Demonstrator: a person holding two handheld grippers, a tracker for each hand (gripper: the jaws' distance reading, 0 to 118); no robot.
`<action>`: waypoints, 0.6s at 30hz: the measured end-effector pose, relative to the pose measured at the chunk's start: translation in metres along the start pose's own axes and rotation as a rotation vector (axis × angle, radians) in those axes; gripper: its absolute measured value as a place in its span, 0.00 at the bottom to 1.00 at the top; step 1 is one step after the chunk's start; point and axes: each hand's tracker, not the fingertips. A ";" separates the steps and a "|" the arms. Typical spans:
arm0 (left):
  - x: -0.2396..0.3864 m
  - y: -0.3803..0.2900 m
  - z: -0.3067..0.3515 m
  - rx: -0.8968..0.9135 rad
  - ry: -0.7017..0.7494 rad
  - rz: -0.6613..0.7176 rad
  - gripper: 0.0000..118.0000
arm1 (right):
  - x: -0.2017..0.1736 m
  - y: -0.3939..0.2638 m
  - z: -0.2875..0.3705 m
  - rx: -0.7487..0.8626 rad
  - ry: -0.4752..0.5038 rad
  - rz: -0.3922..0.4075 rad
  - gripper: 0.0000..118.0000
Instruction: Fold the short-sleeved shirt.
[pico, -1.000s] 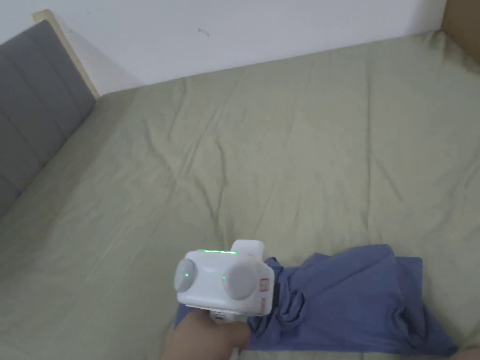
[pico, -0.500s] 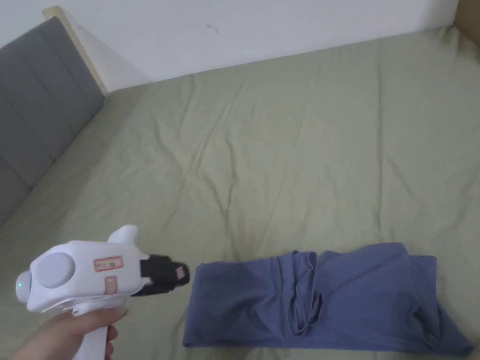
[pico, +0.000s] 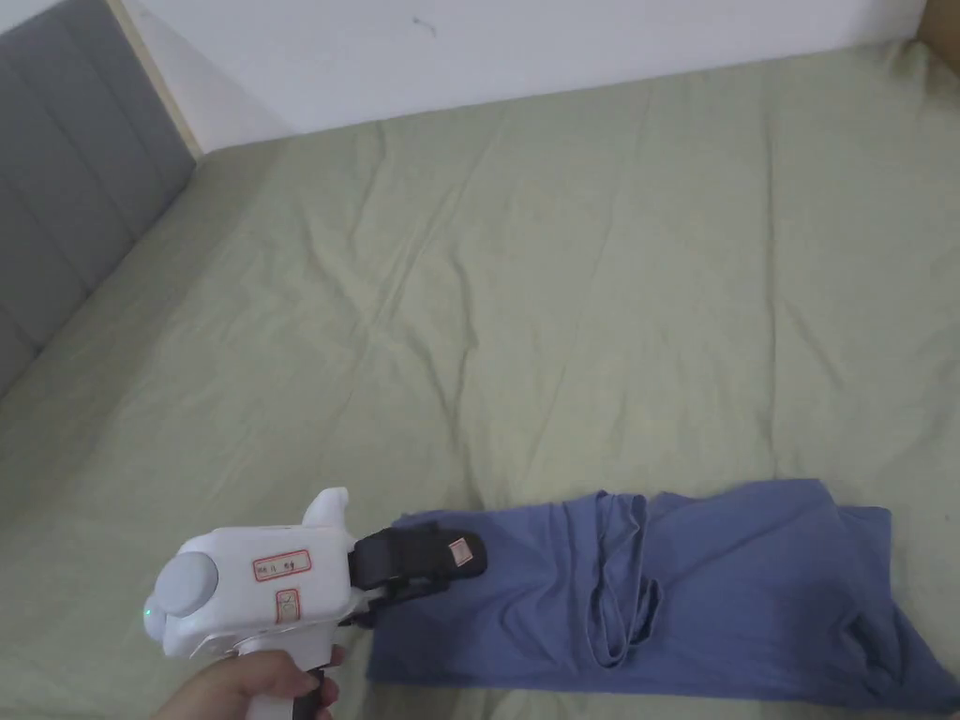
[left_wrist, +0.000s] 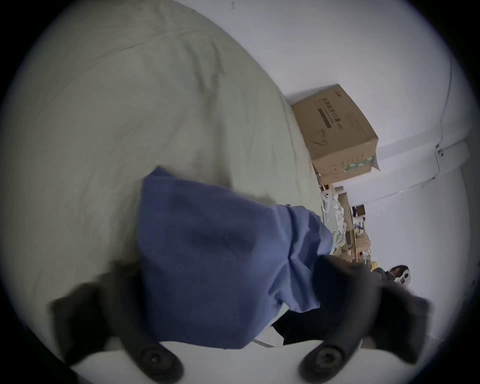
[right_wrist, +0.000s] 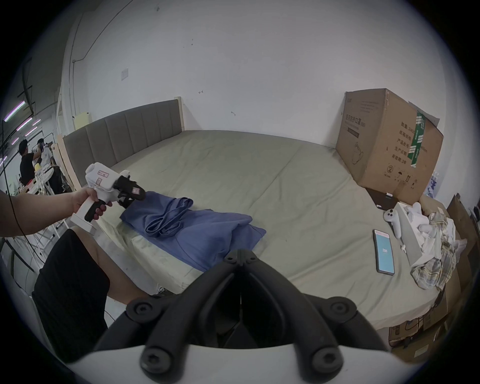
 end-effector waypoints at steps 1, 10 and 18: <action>0.003 -0.001 0.002 0.011 0.007 -0.043 0.11 | -0.002 0.001 0.000 0.003 0.003 0.003 0.00; -0.013 0.028 0.071 0.001 0.223 -0.063 0.11 | -0.012 0.005 0.002 0.012 0.024 0.016 0.00; -0.002 0.059 0.176 0.032 0.608 -0.078 0.11 | -0.014 -0.001 0.001 0.013 0.041 0.017 0.00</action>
